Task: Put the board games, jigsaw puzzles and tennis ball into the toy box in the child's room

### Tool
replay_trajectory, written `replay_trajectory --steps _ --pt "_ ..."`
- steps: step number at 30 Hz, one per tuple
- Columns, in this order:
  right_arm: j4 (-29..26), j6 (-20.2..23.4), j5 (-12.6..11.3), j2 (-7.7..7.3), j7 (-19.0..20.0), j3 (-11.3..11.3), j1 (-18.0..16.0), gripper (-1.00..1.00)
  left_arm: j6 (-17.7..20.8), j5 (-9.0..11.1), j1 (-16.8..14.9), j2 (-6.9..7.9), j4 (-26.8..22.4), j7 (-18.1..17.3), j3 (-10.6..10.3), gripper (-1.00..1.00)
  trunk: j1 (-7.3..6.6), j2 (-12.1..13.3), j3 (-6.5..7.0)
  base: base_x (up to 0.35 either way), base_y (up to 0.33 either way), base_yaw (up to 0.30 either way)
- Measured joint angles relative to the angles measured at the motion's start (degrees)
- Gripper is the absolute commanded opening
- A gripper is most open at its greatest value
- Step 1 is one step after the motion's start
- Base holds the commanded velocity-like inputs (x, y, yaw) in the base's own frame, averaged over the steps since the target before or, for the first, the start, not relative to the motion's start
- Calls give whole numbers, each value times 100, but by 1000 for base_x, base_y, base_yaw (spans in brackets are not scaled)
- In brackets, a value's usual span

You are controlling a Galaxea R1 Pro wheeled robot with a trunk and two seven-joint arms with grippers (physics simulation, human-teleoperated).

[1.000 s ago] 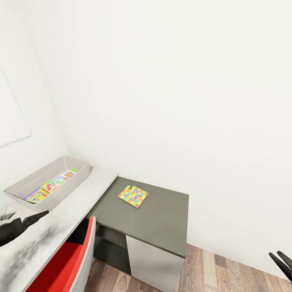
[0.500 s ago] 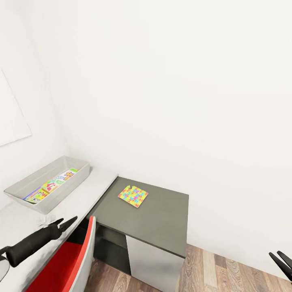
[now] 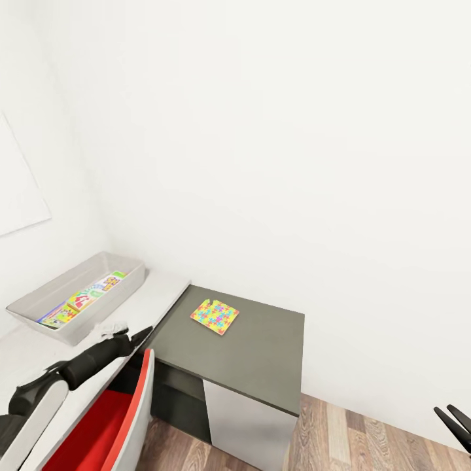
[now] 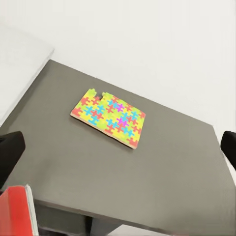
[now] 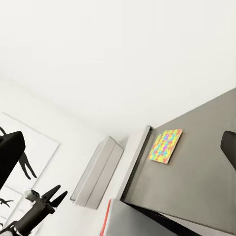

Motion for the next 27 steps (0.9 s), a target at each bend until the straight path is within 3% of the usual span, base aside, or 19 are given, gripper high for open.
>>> replay_trajectory --steps 7,8,11,19,27 --pt "-2 0 6 -1 13 -4 0 100 395 -36 -236 -148 15 17 1 100 0 0 0 0 0 0" --pt "-2 17 11 -12 10 1 0 100 625 -35 -269 -163 19 22 4 100 0 0 0 0 0 0" --pt "-2 33 12 -22 8 -2 0 100 844 -31 -323 -170 21 42 7 100 0 0 0 0 0 0" --pt "-2 35 2 -7 7 -4 0 100 1005 -20 -476 -174 37 83 2 100 0 -1 3 0 0 -14" --pt "5 41 -9 -18 15 -5 0 100 1111 -17 -517 -178 44 92 0 100 0 -1 45 0 0 -153"
